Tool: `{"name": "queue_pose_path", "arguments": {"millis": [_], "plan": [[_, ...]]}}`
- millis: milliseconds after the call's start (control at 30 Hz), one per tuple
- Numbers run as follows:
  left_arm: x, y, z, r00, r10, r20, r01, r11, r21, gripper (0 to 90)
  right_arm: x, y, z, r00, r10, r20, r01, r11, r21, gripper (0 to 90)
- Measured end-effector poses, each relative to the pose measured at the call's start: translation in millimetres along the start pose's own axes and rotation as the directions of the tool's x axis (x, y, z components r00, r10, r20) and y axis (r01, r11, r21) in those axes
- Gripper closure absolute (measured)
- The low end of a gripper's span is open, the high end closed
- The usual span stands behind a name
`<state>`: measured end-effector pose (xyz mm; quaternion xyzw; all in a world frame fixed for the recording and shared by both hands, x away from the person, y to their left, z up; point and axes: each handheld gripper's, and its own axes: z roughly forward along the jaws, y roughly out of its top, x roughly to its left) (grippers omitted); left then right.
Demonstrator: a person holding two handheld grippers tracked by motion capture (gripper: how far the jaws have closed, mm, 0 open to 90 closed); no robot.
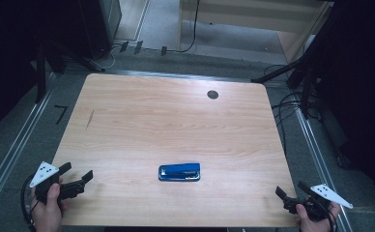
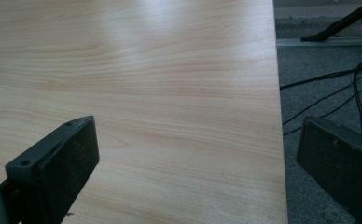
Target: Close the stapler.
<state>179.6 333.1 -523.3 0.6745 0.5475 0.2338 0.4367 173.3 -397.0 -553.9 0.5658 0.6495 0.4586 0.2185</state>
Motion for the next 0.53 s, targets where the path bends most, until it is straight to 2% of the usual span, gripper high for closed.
{"name": "queue_pose_path", "arguments": {"millis": [533], "plan": [[0.4, 0.3, 0.3, 1.0000, 0.001, 0.004, -0.001, 1.0000, 0.004, 8.8, 0.0, -1.2, 1.8, 0.9999, 0.002, 0.012, -0.002, 1.000, 0.001, 0.0]]}}
